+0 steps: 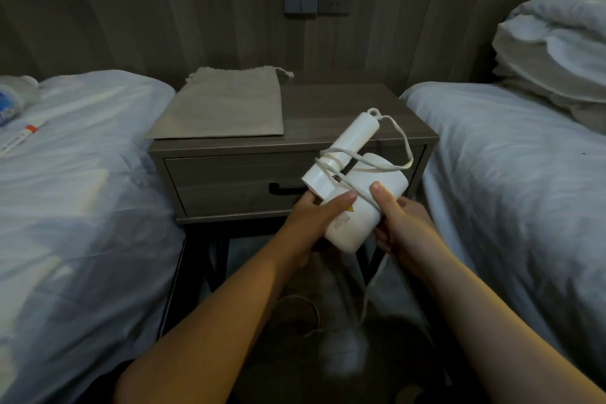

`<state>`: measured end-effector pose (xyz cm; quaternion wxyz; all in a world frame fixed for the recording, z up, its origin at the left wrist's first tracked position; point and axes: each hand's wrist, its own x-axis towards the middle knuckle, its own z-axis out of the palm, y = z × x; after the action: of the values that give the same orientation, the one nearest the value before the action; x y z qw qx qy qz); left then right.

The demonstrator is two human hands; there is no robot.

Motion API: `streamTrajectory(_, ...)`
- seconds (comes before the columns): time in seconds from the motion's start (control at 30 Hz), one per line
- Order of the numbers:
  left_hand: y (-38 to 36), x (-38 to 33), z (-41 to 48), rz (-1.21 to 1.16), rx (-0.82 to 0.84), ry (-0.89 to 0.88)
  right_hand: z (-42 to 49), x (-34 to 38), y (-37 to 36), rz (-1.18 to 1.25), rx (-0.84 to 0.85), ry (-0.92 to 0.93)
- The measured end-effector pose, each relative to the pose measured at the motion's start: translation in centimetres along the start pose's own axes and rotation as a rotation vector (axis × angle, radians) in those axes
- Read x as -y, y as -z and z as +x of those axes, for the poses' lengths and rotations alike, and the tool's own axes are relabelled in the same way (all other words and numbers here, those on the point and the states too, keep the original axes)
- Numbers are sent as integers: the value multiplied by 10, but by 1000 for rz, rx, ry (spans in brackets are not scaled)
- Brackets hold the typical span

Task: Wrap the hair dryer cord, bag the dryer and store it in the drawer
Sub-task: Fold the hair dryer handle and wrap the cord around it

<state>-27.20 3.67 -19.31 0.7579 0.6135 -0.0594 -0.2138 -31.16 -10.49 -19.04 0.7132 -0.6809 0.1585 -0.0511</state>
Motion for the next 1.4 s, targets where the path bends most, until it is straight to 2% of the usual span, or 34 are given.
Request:
streamTrajectory(0.07,2,-1,0,12,-26,-3,0,2,0,-143,-12,-5)
streamTrajectory(0.23,3,-2,-3,30,-20,-25,0,0,-2,-265,20,3)
streamTrajectory(0.63,14,-16,-6,128,-112,-144,-4,27,23,-657,252,31)
streamTrajectory(0.83,21,-21,-5,295,-260,-212,-3,30,35,-698,216,44)
streamTrajectory(0.97,20,-18,-7,412,-272,-242,-8,31,25,-806,252,132)
streamTrajectory(1.17,19,-15,-15,778,-293,-391,-15,31,7,-1047,359,175)
streamTrajectory(1.4,23,-26,-13,944,-222,-292,-18,40,16,-1189,350,264)
